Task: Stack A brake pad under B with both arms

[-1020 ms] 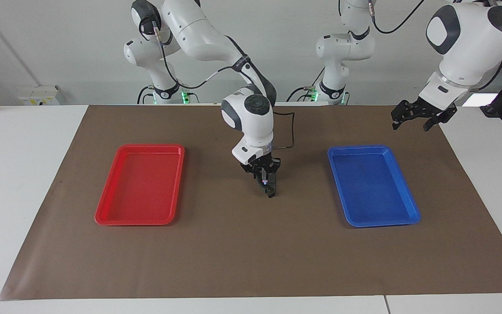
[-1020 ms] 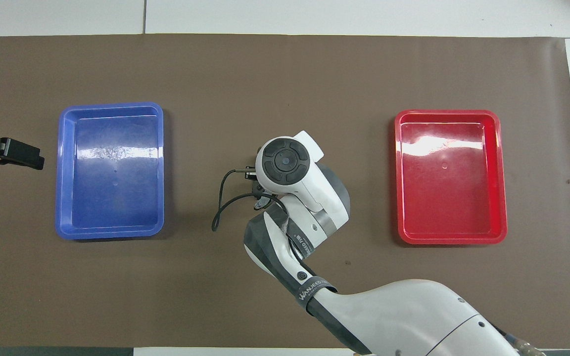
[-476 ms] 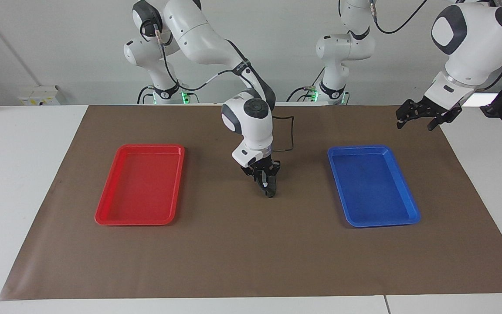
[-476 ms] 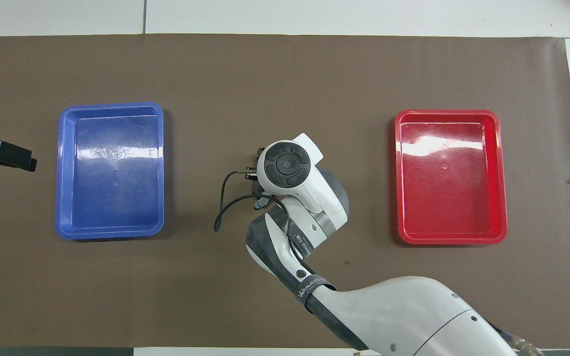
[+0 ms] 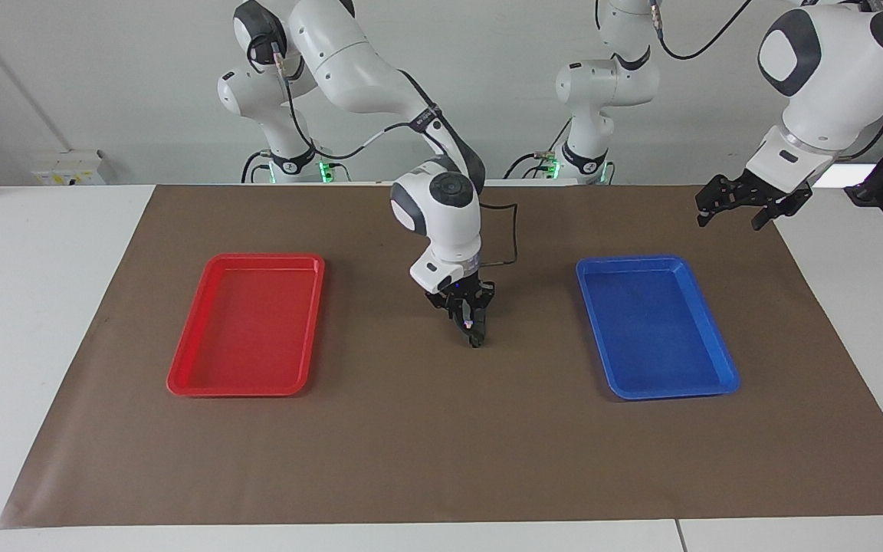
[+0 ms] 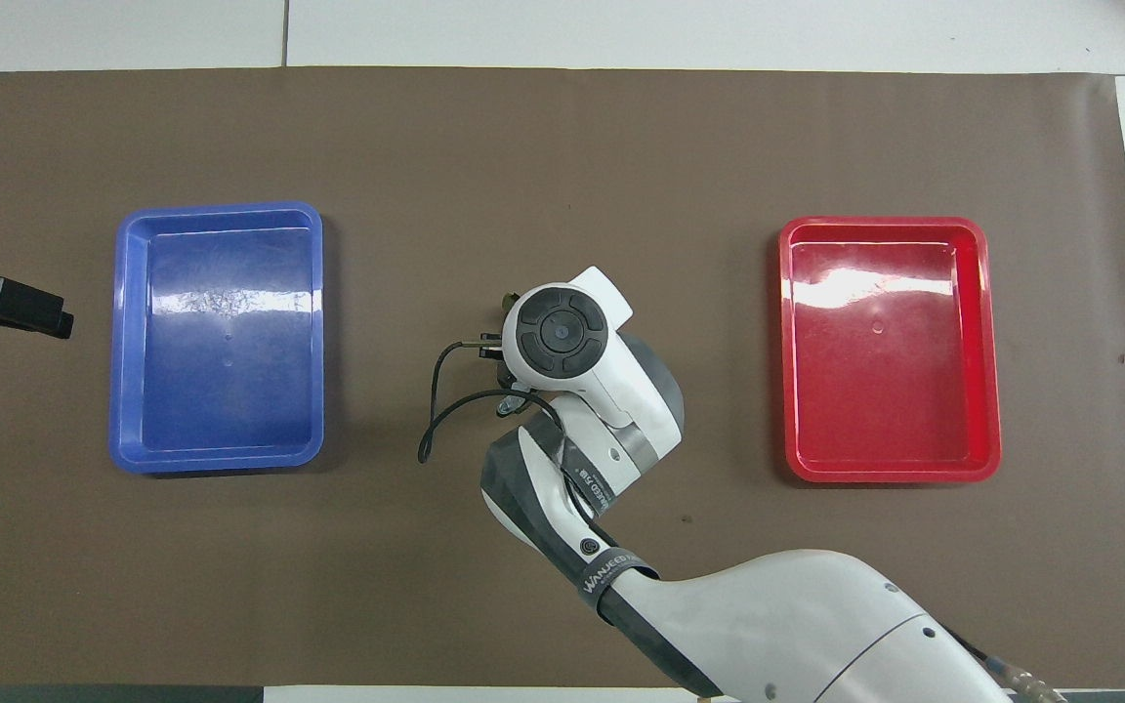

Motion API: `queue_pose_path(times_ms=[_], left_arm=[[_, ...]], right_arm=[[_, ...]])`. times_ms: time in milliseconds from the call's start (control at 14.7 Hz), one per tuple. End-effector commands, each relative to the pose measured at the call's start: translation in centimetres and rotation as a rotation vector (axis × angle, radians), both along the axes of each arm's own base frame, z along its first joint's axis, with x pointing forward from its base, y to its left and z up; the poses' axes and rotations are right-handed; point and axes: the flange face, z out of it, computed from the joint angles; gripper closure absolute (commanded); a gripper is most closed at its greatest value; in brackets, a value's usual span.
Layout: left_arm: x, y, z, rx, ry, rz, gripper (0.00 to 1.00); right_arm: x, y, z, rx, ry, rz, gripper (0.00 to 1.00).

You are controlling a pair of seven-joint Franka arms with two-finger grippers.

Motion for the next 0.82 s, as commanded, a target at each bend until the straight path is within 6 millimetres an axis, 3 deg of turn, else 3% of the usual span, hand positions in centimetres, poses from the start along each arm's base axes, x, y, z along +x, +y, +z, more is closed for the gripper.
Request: queue_pose_path(times_ms=[0,748], left_arm=[[-0.01,0.2,0.08,-0.002,0.004,-0.008,0.0],[-0.01,0.2,0.08,-0.002,0.004,-0.008,0.0]], right_arm=[[-0.39,0.36,0.45,0.014,-0.016,0.002,1.0],[-0.38,0.12,0.27,0.013,-0.016,-0.004,0.97]])
